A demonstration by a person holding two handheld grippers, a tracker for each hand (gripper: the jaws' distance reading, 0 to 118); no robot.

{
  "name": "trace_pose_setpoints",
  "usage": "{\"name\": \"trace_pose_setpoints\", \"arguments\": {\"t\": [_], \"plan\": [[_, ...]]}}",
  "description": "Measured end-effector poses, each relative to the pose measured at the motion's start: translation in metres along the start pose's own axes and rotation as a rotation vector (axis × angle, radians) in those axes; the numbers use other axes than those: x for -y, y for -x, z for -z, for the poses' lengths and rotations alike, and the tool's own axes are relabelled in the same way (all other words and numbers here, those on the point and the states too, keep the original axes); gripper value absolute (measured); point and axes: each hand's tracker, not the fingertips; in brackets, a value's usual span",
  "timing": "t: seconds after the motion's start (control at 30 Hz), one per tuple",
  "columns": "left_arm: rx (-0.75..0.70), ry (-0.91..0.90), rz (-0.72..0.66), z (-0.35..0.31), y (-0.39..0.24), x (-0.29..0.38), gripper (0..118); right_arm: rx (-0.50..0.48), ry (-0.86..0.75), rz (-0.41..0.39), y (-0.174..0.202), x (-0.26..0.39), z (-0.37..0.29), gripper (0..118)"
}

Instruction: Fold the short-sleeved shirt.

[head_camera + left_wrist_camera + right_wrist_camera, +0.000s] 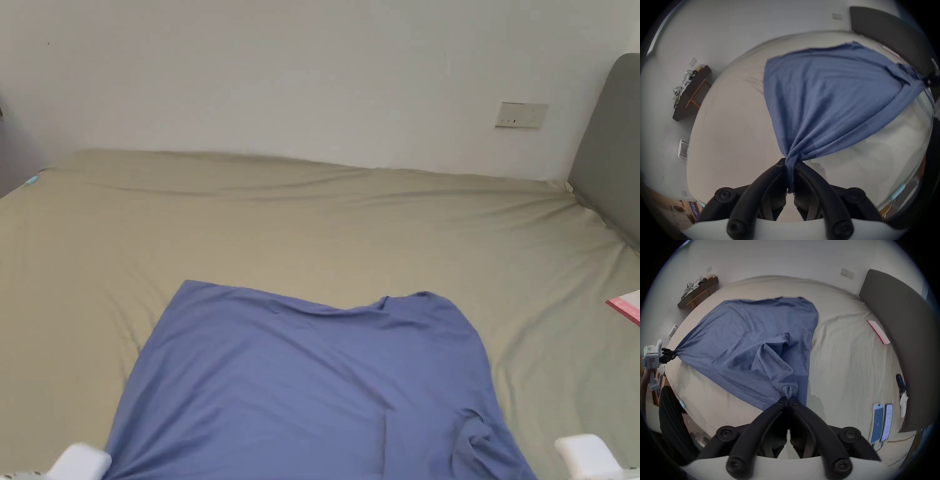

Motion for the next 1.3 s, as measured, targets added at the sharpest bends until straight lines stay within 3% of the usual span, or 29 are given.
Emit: {"name": "trace_pose_setpoints", "arguments": {"t": [0.17,0.33,0.4,0.5,0.53,0.63,0.67,0.87,1.0,1.07,1.1,1.13,1.17,1.2,1.3], "plan": [[0.042,0.101,0.016,0.016,-0.015,0.031,4,-0.028,0.135,0.014,-0.001,0.037,0.027,3],[0.036,0.113,-0.014,0.022,-0.017,0.030,4,-0.019,0.154,0.052,0.001,0.052,0.058,4],[0.040,0.113,-0.024,0.019,-0.016,0.028,5,-0.018,0.155,0.072,0.004,0.053,0.064,15],[0.036,0.065,-0.088,0.009,-0.012,0.025,38,0.029,0.135,0.041,0.006,0.048,0.056,90],[0.034,0.044,-0.114,0.003,-0.010,0.023,55,0.048,0.112,0.024,0.007,0.043,0.047,99],[0.052,-0.141,-0.240,-0.027,0.000,0.007,99,0.128,-0.066,-0.027,0.008,0.019,-0.001,99],[0.058,-0.215,-0.273,-0.041,0.003,-0.001,105,0.160,-0.139,-0.031,0.011,0.008,-0.022,99],[-0.041,-0.676,-0.403,-0.144,0.009,-0.051,109,0.255,-0.611,-0.037,0.048,-0.043,-0.145,99],[-0.111,-0.874,-0.470,-0.205,-0.008,-0.067,106,0.244,-0.785,-0.058,0.087,-0.055,-0.188,98],[-0.162,-0.932,-0.431,-0.225,-0.021,-0.071,85,0.287,-0.847,-0.119,0.107,-0.056,-0.188,88],[-0.185,-0.946,-0.405,-0.230,-0.027,-0.073,69,0.317,-0.843,-0.130,0.116,-0.057,-0.187,72],[-0.210,-0.952,-0.376,-0.229,-0.030,-0.076,42,0.315,-0.845,-0.131,0.125,-0.057,-0.187,37],[-0.230,-0.962,-0.357,-0.232,-0.036,-0.075,26,0.295,-0.854,-0.122,0.131,-0.056,-0.184,11],[-0.235,-0.974,-0.339,-0.233,-0.042,-0.075,15,0.256,-0.879,-0.110,0.136,-0.053,-0.184,5],[-0.247,-0.984,-0.301,-0.232,-0.058,-0.072,1,0.249,-0.882,-0.123,0.150,-0.048,-0.188,2]]}}
